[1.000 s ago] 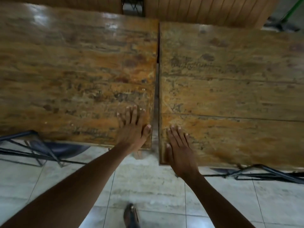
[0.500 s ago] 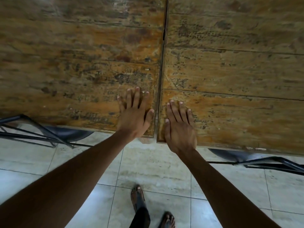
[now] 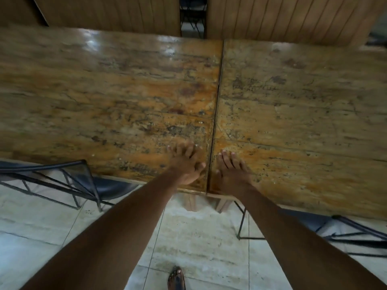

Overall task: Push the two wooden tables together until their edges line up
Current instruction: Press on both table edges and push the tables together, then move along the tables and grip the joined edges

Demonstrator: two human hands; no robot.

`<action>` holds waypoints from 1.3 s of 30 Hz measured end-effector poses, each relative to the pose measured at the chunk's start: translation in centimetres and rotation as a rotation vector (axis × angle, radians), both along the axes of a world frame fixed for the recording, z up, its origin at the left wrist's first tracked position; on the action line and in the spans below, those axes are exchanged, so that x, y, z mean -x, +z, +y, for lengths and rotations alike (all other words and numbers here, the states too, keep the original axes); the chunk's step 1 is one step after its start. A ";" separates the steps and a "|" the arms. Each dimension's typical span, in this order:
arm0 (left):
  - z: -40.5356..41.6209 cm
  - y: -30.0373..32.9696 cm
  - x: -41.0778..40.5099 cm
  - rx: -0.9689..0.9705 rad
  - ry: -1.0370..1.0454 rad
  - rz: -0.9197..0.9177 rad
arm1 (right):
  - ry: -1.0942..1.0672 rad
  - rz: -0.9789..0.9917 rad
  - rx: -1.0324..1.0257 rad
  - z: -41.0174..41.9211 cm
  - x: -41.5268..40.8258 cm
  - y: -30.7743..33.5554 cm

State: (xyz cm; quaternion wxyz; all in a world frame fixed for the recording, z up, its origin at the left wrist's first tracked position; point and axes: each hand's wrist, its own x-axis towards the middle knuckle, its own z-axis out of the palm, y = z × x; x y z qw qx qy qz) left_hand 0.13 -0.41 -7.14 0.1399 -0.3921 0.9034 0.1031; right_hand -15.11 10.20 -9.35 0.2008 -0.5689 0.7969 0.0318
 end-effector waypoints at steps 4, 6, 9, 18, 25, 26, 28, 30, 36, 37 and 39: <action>2.4 6.2 -4.6 0.029 -0.011 0.140 | 0.043 -0.010 -0.132 -0.6 -3.2 5.6; 3.2 8.8 -8.5 0.070 0.026 0.117 | 0.102 -0.043 -0.077 -0.4 -6.5 8.2; 3.0 13.6 -17.0 0.127 0.106 0.139 | 0.210 -0.013 0.022 -1.3 -12.4 13.2; 0.3 23.5 -45.2 0.346 0.398 0.177 | 0.517 -0.139 0.262 -8.2 -35.8 25.5; -3.8 27.1 -70.2 0.471 0.543 0.184 | 0.733 -0.195 0.393 -17.0 -63.1 29.1; -4.3 27.4 -73.7 0.479 0.564 0.191 | 0.752 -0.207 0.384 -18.4 -66.8 29.3; -5.2 27.9 -78.7 0.474 0.580 0.203 | 0.769 -0.230 0.378 -20.4 -72.2 29.6; -7.0 28.1 -83.5 0.471 0.601 0.209 | 0.793 -0.249 0.363 -22.3 -77.4 29.5; -15.3 27.0 -93.2 0.463 0.621 0.225 | 0.825 -0.320 0.332 -30.9 -89.4 27.7; -17.4 26.5 -94.8 0.457 0.611 0.215 | 0.823 -0.344 0.328 -33.0 -91.5 27.1; -22.2 25.3 -98.0 0.444 0.601 0.193 | 0.810 -0.370 0.324 -38.0 -95.8 25.1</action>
